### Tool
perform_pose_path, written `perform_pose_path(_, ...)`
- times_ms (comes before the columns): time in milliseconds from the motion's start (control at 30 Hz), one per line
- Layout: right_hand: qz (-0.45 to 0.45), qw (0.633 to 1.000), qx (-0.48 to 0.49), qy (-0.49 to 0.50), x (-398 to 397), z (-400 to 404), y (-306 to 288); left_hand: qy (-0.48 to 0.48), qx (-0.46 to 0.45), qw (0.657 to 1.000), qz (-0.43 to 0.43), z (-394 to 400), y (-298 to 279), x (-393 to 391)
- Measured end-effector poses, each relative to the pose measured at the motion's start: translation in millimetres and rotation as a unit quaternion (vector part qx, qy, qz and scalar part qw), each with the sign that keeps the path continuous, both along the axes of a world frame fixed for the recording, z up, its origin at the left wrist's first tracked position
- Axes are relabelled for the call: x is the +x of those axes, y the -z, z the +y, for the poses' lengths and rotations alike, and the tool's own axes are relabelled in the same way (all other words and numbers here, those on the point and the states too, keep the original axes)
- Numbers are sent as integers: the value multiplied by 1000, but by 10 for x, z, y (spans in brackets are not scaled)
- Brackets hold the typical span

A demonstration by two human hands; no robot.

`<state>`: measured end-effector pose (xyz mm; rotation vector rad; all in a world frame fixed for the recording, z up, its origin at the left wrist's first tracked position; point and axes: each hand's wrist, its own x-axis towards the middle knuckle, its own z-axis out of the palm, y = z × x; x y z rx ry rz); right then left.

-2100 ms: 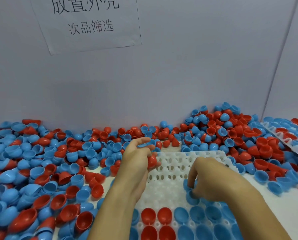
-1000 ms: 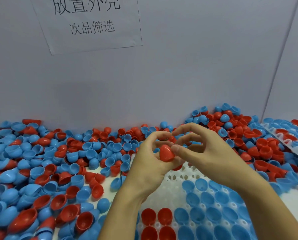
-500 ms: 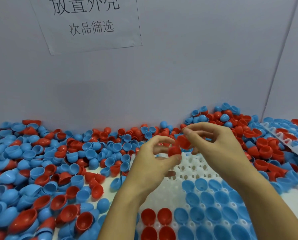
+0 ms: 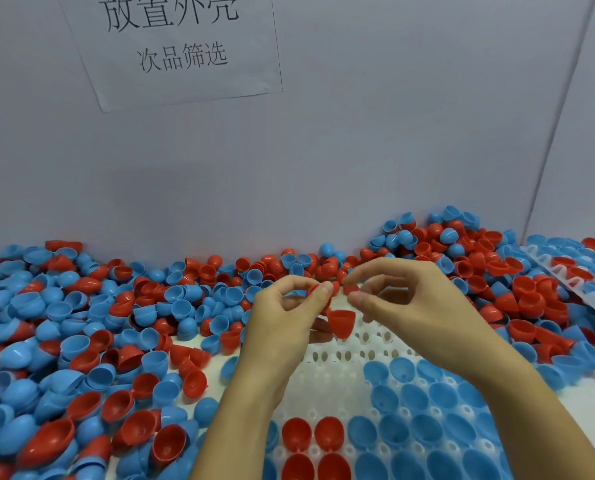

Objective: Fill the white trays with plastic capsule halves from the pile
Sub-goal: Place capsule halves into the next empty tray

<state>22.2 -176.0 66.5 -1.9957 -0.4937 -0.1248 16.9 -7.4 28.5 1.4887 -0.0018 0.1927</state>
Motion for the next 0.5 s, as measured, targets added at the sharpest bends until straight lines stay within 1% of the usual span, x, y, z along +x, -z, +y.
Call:
perform_pose_path(67, -3, 999, -49, -24, -6, 15, 19, 3, 21, 1000, 9, -16, 3, -10)
perform_pose_path(200, -31, 990, -140, 5, 11, 76, 76, 10, 30, 999, 33, -38, -12, -29)
perform_pose_path(400, -55, 972, -228, 6, 32, 156, 122, 27, 101, 994, 44, -45, -26, -27)
perform_pose_path(500, -49, 968, -245, 23, 51, 115, 106, 19, 123, 990, 68, -45, -26, -11)
